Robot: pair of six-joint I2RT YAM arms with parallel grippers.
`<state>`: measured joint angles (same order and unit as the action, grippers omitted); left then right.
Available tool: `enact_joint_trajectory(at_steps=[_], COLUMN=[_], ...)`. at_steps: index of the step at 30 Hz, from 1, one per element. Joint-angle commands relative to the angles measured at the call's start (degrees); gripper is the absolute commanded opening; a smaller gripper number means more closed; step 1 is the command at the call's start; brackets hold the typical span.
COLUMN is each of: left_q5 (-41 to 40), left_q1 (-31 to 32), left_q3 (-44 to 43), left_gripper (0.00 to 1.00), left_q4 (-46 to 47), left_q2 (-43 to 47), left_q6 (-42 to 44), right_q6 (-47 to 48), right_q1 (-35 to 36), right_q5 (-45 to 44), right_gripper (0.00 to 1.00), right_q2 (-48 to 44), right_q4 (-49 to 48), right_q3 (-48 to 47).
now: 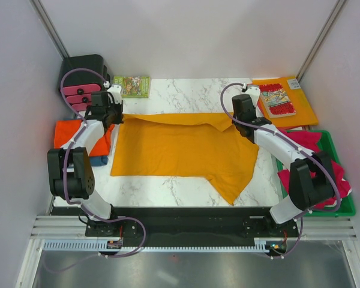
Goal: Fold and stack the t-shirts
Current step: Fold the flattened tshirt in 1/3 of the way
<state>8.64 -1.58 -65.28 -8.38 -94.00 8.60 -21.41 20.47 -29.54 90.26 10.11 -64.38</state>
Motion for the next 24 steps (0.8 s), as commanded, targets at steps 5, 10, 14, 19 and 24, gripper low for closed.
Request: enact_joint_trajectory(at_steps=[5, 10, 14, 19, 24], left_q5=[-1.8, -2.0, -2.3, -2.2, -2.6], left_q1=[-1.1, -1.1, -1.1, -1.1, -1.1], left_q3=[-0.6, -1.3, -1.8, -0.6, 0.1], left_gripper=[0.02, 0.02, 0.02, 0.02, 0.02], left_q4=[3.5, 4.0, 4.0, 4.1, 4.0], left_q2=[0.4, -3.6, -5.8, -5.5, -5.9], left_q6=[2.9, 3.0, 2.7, 3.2, 4.0], right_q6=[-2.8, -3.5, -4.7, -5.7, -6.7], right_q1=[1.2, 1.9, 2.8, 3.3, 3.3], right_q5=[-1.5, -1.3, -1.4, -1.6, -1.5], right_gripper=[0.0, 0.0, 0.0, 0.0, 0.0], right_q2=[-3.6, -4.6, -4.7, -4.7, -4.0], right_q4=[0.8, 1.3, 1.7, 1.7, 1.0], right_q3=[2.2, 3.8, 6.3, 9.4, 11.6])
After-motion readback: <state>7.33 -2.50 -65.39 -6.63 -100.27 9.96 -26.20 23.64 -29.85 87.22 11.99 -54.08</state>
